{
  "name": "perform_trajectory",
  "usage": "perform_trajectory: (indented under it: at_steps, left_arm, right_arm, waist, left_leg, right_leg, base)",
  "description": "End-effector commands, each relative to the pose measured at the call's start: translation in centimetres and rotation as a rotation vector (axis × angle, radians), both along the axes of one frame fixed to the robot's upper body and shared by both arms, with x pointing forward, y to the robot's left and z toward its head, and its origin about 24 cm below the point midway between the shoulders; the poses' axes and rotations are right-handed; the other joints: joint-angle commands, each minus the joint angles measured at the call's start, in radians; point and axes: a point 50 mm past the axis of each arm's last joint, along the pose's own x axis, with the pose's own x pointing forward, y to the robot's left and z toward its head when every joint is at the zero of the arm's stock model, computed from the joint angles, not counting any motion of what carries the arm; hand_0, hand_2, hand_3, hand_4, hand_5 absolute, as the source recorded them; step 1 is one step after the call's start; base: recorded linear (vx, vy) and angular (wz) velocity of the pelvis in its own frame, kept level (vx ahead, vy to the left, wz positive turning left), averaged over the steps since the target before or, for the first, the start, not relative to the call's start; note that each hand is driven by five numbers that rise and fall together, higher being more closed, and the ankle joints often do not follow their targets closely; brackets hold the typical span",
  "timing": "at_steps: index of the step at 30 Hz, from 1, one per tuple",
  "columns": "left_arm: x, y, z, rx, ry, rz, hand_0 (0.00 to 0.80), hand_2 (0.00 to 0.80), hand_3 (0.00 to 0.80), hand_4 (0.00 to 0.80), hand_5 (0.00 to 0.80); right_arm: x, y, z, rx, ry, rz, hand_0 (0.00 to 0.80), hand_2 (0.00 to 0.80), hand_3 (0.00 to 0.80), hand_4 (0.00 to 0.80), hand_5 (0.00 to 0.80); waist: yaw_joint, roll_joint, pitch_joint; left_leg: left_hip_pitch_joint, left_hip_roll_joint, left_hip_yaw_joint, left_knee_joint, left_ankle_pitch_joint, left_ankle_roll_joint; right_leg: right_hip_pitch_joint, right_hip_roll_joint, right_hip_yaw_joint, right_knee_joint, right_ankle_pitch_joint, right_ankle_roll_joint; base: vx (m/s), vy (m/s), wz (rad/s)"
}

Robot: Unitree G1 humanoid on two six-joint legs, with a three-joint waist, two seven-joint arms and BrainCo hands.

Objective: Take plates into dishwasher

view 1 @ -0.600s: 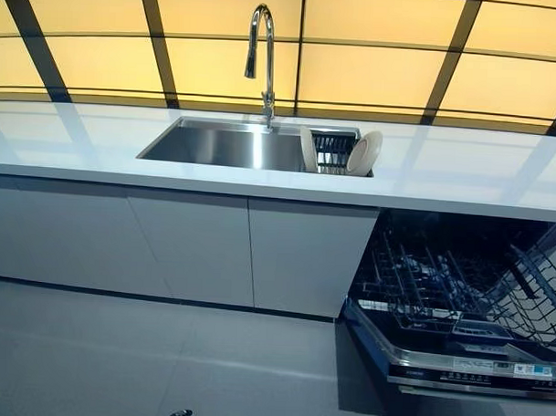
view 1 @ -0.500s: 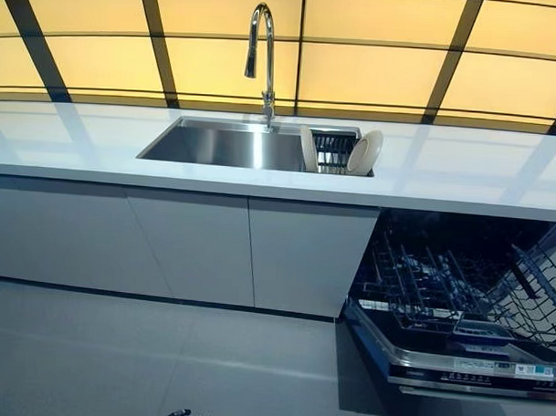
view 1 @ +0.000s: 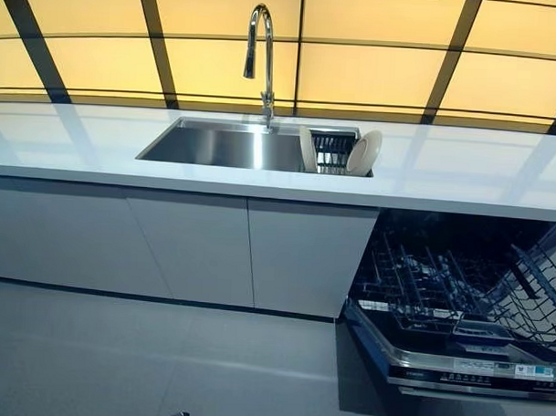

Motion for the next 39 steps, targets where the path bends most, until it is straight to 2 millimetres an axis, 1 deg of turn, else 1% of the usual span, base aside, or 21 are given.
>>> perform_trajectory:
  at_steps: [1,2,3,4,6,7,8,10,12,13,14,15,20,23,28,30,31,33,36,37,39]
  left_arm:
    - [2.6,-0.5,0.4,0.01,-0.039,-0.058,0.0,0.0,0.0,0.0,0.0]
    - [2.7,-0.3,0.5,0.016,-0.04,-0.064,0.0,0.0,0.0,0.0,0.0]
    - [2.7,0.1,0.6,0.029,-0.043,-0.07,0.0,0.0,0.0,0.0,0.0]
    - [2.6,0.3,0.7,0.034,-0.045,-0.072,0.0,0.0,0.0,0.0,0.0]
    - [2.3,0.9,0.9,0.045,-0.055,-0.061,0.0,0.0,0.0,0.0,0.0]
    - [2.0,1.0,0.9,0.046,-0.056,-0.056,0.0,0.0,0.0,0.0,0.0]
    - [1.7,1.1,0.9,0.046,-0.061,-0.045,0.0,0.0,0.0,0.0,0.0]
    - [1.2,1.1,0.7,0.043,-0.066,-0.027,0.0,0.0,0.0,0.0,0.0]
    - [1.0,0.8,0.6,0.037,-0.065,-0.014,0.0,0.0,0.0,0.0,0.0]
    - [0.9,0.5,0.5,0.033,-0.06,-0.011,0.0,0.0,0.0,0.0,0.0]
    - [0.8,0.4,0.4,0.031,-0.057,-0.011,0.0,0.0,0.0,0.0,0.0]
    - [0.3,0.0,0.2,0.023,-0.047,-0.015,0.0,0.0,0.0,0.0,0.0]
    - [-0.7,-0.9,-0.2,0.016,-0.034,-0.023,0.0,0.0,0.0,0.0,0.0]
    - [-0.9,-1.1,-0.3,0.02,-0.033,-0.02,0.0,0.0,0.0,0.0,0.0]
    - [-0.9,-0.9,-0.2,0.027,-0.036,-0.016,0.0,0.0,0.0,0.0,0.0]
    - [-0.8,-0.8,-0.2,0.027,-0.033,-0.027,0.0,0.0,0.0,0.0,0.0]
    - [-0.8,-0.7,-0.2,0.025,-0.032,-0.032,0.0,0.0,0.0,0.0,0.0]
    - [-0.5,-0.6,-0.1,0.026,-0.028,-0.042,0.0,0.0,0.0,0.0,0.0]
    - [-0.4,-0.7,-0.2,0.03,-0.021,-0.046,0.0,0.0,0.0,0.0,0.0]
    - [-0.5,-0.7,-0.2,0.03,-0.02,-0.044,0.0,0.0,0.0,0.0,0.0]
    - [-1.0,-0.7,-0.3,0.03,-0.013,-0.043,0.0,0.0,0.0,0.0,0.0]
  right_arm:
    - [5.0,2.7,1.7,0.167,-0.193,0.183,0.0,0.0,0.0,0.0,0.0]
    - [6.6,3.3,2.6,0.211,-0.255,0.194,0.0,0.0,0.0,0.0,0.0]
    - [9.5,4.6,5.1,0.308,-0.401,0.235,0.0,0.0,0.0,0.0,0.0]
    - [10.9,5.4,6.7,0.353,-0.474,0.247,0.0,0.0,0.0,0.0,0.0]
    - [13.7,7.0,12.2,0.566,-0.729,0.268,0.0,0.0,0.0,0.0,0.0]
    - [14.3,7.3,14.1,0.649,-0.79,0.251,0.0,0.0,0.0,0.0,0.0]
    - [15.2,7.6,17.4,0.811,-0.92,0.228,0.0,0.0,0.0,0.0,0.0]
    - [15.9,8.4,22.2,1.12,-1.079,0.173,0.0,0.0,0.0,0.0,0.0]
    - [16.2,8.6,25.3,1.317,-1.198,0.111,0.0,0.0,0.0,0.0,0.0]
    - [16.6,8.7,26.7,1.383,-1.252,0.078,0.0,0.0,0.0,0.0,0.0]
    - [16.7,8.7,27.4,1.402,-1.291,0.056,0.0,0.0,0.0,0.0,0.0]
    - [17.2,8.7,29.1,1.471,-1.351,0.007,0.0,0.0,0.0,0.0,0.0]
    - [17.6,8.3,31.6,1.534,-1.466,-0.087,0.0,0.0,0.0,0.0,0.0]
    - [17.5,8.0,32.6,1.452,-1.541,-0.062,0.0,0.0,0.0,0.0,0.0]
    - [18.0,7.1,33.4,1.362,-1.587,-0.054,0.0,0.0,0.0,0.0,0.0]
    - [18.2,6.5,34.0,1.31,-1.627,-0.054,0.0,0.0,0.0,0.0,0.0]
    - [18.3,6.3,34.3,1.289,-1.645,-0.053,0.0,0.0,0.0,0.0,0.0]
    - [18.9,6.0,35.7,1.223,-1.699,-0.046,0.0,0.0,0.0,0.0,0.0]
    - [19.6,6.6,37.1,1.145,-1.737,-0.036,0.0,0.0,0.0,0.0,0.0]
    - [19.7,6.6,37.2,1.136,-1.741,-0.03,0.0,0.0,0.0,0.0,0.0]
    - [20.1,6.6,38.0,1.101,-1.76,-0.028,0.0,0.0,0.0,0.0,0.0]
  waist:
    - [0.006,-0.037,0.047]
    - [0.007,-0.04,0.048]
    - [0.006,-0.049,0.051]
    - [0.005,-0.052,0.051]
    - [-0.006,-0.06,0.055]
    - [-0.009,-0.06,0.056]
    - [-0.015,-0.06,0.057]
    - [-0.019,-0.059,0.061]
    - [-0.019,-0.059,0.061]
    - [-0.017,-0.059,0.06]
    - [-0.015,-0.059,0.06]
    - [-0.011,-0.057,0.057]
    - [0.002,-0.064,0.054]
    - [0.006,-0.072,0.059]
    - [0.01,-0.078,0.076]
    - [0.009,-0.07,0.087]
    - [0.008,-0.065,0.092]
    - [0.007,-0.065,0.105]
    - [0.013,-0.067,0.113]
    - [0.013,-0.069,0.113]
    - [0.018,-0.068,0.112]
  left_leg:
    - [0.041,-0.098,0.008,0.006,-0.114,0.1]
    - [0.037,-0.097,0.008,0.011,-0.115,0.101]
    - [0.03,-0.096,0.01,0.021,-0.117,0.103]
    - [0.027,-0.095,0.012,0.025,-0.119,0.104]
    - [0.021,-0.092,0.025,0.033,-0.125,0.105]
    - [0.02,-0.09,0.028,0.036,-0.127,0.106]
    - [0.019,-0.088,0.036,0.043,-0.132,0.107]
    - [0.02,-0.084,0.046,0.056,-0.14,0.108]
    - [0.018,-0.081,0.052,0.081,-0.154,0.105]
    - [0.018,-0.079,0.052,0.095,-0.161,0.102]
    - [0.017,-0.079,0.053,0.102,-0.164,0.102]
    - [0.014,-0.075,0.054,0.123,-0.17,0.098]
    - [-0.014,-0.064,0.05,0.205,-0.191,0.089]
    - [-0.054,-0.057,0.051,0.292,-0.214,0.085]
    - [-0.148,-0.041,0.05,0.5,-0.21,0.083]
    - [-0.227,-0.03,0.051,0.66,-0.179,0.075]
    - [-0.255,-0.026,0.052,0.701,-0.168,0.072]
    - [-0.285,-0.035,0.059,0.651,-0.137,0.059]
    - [-0.278,-0.069,0.042,0.434,-0.051,0.032]
    - [-0.273,-0.074,0.039,0.4,-0.037,0.03]
    - [-0.26,-0.084,0.0,0.205,0.061,0.011]
  right_leg:
    - [0.037,0.013,0.029,0.049,-0.117,0.048]
    - [0.035,0.013,0.029,0.051,-0.117,0.047]
    - [0.029,0.014,0.034,0.056,-0.118,0.045]
    - [0.026,0.014,0.035,0.057,-0.119,0.044]
    - [0.016,0.017,0.041,0.067,-0.124,0.04]
    - [0.014,0.018,0.043,0.071,-0.126,0.039]
    - [0.009,0.021,0.048,0.08,-0.133,0.037]
    - [0.007,0.024,0.055,0.089,-0.141,0.035]
    - [0.01,0.026,0.059,0.093,-0.147,0.034]
    - [0.016,0.026,0.058,0.091,-0.148,0.032]
    - [0.019,0.026,0.058,0.091,-0.149,0.03]
    - [0.024,0.027,0.056,0.092,-0.154,0.023]
    - [0.028,0.029,0.047,0.107,-0.165,0.004]
    - [0.025,0.031,0.047,0.118,-0.168,-0.007]
    - [0.026,0.045,0.06,0.124,-0.167,-0.03]
    - [0.027,0.06,0.064,0.127,-0.165,-0.045]
    - [0.026,0.066,0.068,0.131,-0.164,-0.049]
    - [0.027,0.069,0.08,0.146,-0.168,-0.049]
    - [0.03,0.064,0.079,0.151,-0.172,-0.041]
    - [0.031,0.062,0.077,0.151,-0.172,-0.04]
    - [0.042,0.061,0.065,0.15,-0.171,-0.039]
  base:
    - [0.003,-0.062,0.0]
    - [-0.012,-0.094,-0.01]
    - [-0.019,-0.096,-0.01]
    - [-0.029,-0.117,-0.01]
    - [-0.033,-0.098,-0.01]
    - [-0.03,-0.094,0.0]
    - [-0.019,-0.086,0.0]
    - [-0.008,-0.094,0.0]
    - [0.01,-0.09,-0.02]
    - [0.028,-0.079,-0.04]
    - [0.054,-0.105,-0.07]
    - [0.055,-0.105,-0.09]
    - [0.042,-0.113,-0.04]
    - [0.028,-0.129,-0.01]
    - [0.019,-0.096,0.0]
    - [0.039,-0.086,0.09]
    - [0.067,-0.056,0.22]
    - [0.113,-0.026,0.16]
    - [0.151,0.015,-0.06]
    - [0.171,0.026,-0.06]
    - [0.215,0.024,0.04]
